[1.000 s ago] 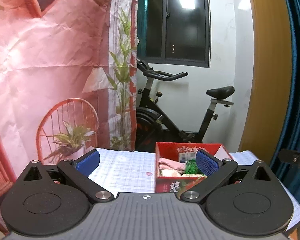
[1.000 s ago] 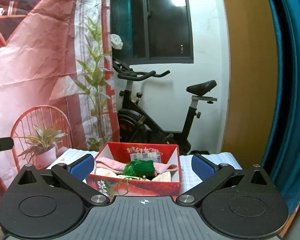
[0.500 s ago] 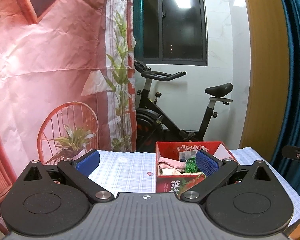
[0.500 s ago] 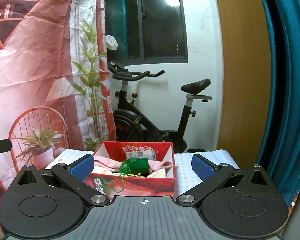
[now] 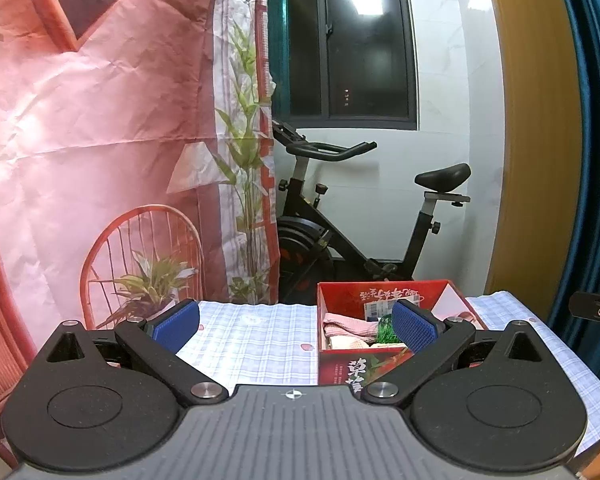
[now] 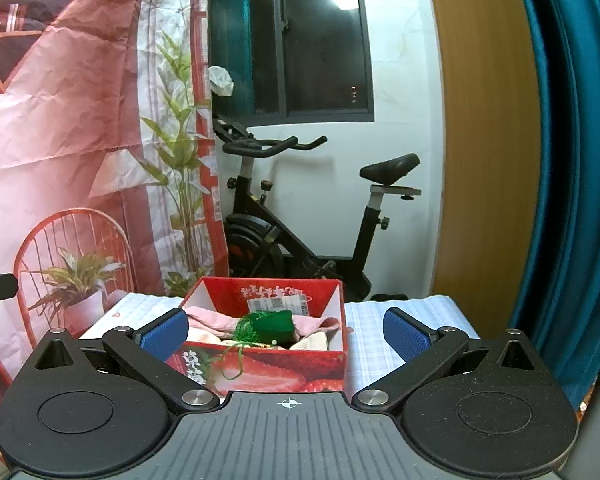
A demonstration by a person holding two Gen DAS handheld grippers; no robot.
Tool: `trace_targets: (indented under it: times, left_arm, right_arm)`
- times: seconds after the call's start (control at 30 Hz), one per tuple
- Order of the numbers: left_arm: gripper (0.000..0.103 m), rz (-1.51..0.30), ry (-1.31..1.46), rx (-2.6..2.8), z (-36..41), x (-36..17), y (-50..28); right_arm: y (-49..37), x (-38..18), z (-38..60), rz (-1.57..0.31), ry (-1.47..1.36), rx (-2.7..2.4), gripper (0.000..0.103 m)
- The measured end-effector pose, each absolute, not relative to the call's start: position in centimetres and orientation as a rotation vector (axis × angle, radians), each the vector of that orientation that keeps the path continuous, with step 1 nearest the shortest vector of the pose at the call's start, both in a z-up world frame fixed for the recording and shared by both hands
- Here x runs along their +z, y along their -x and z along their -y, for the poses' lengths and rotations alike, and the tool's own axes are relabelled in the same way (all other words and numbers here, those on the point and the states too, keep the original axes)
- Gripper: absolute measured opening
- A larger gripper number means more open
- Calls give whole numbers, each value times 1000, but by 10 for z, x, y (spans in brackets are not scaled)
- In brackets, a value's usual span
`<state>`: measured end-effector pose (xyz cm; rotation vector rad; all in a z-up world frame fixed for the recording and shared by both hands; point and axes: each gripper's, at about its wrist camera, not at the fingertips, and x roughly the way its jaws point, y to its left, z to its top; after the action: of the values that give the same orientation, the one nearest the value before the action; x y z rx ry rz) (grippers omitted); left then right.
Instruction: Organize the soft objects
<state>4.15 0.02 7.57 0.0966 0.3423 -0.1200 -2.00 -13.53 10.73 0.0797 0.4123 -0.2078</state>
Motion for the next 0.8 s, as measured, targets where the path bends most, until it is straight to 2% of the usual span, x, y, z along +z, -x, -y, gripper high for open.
trace_targets:
  times: [0.8]
  left_arm:
    - [103,-348,-111,-98,2,73,-41]
  right_arm:
    - [21,100,137,-421,-78,-205,103]
